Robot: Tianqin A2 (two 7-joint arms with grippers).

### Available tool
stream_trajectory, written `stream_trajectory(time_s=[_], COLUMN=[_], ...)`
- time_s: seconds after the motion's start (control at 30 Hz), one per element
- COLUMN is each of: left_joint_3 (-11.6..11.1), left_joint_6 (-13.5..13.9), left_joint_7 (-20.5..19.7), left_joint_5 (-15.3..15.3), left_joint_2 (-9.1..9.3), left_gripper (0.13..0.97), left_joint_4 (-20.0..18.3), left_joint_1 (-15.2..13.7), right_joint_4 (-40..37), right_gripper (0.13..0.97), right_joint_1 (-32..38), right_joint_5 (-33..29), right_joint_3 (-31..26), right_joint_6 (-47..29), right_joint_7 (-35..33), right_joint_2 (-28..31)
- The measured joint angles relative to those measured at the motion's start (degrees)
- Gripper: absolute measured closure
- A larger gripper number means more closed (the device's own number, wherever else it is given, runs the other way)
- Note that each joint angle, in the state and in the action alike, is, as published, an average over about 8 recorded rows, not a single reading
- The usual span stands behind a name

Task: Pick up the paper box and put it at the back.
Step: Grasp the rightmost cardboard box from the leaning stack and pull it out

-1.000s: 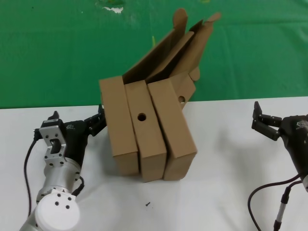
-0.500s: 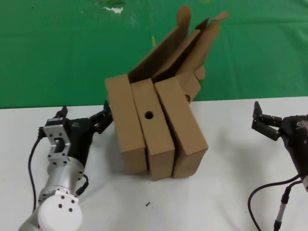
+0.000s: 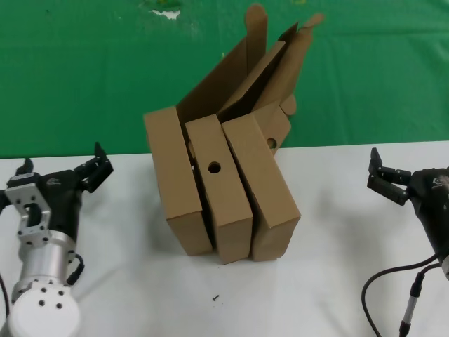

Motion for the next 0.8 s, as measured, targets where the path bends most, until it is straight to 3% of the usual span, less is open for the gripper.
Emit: stream_trajectory(time_s=[0.17,0.4,0.8], left_joint_3=[-1.7,-2.1,-2.1], left_joint_6=[0.1,0.2,0.2], left_joint_7=[1.1,1.4,1.4], left_joint_5=[-0.6,-0.7,-0.7], left_joint_2=[-0.93,-1.26,-1.25], left_gripper=[0.164,0.167,0.25], left_joint_4=[-2.7,-3.6,-3.6], left_joint_1=[2.1,2.8,2.8], right_joint_4=[0.0,-0.5,-5.5], right_gripper=[0.129,0.129,0.129], right_joint_1=[0.0,0.1,-3.0], right_joint_5=[0.0,-0.1,6.7], right_joint_3=[0.0,2.3,6.5], right_joint_6=[0.0,-3.5,-27.9], right_joint_7=[0.0,-3.1,-18.1], right_joint_2=[0.0,-0.1,7.8])
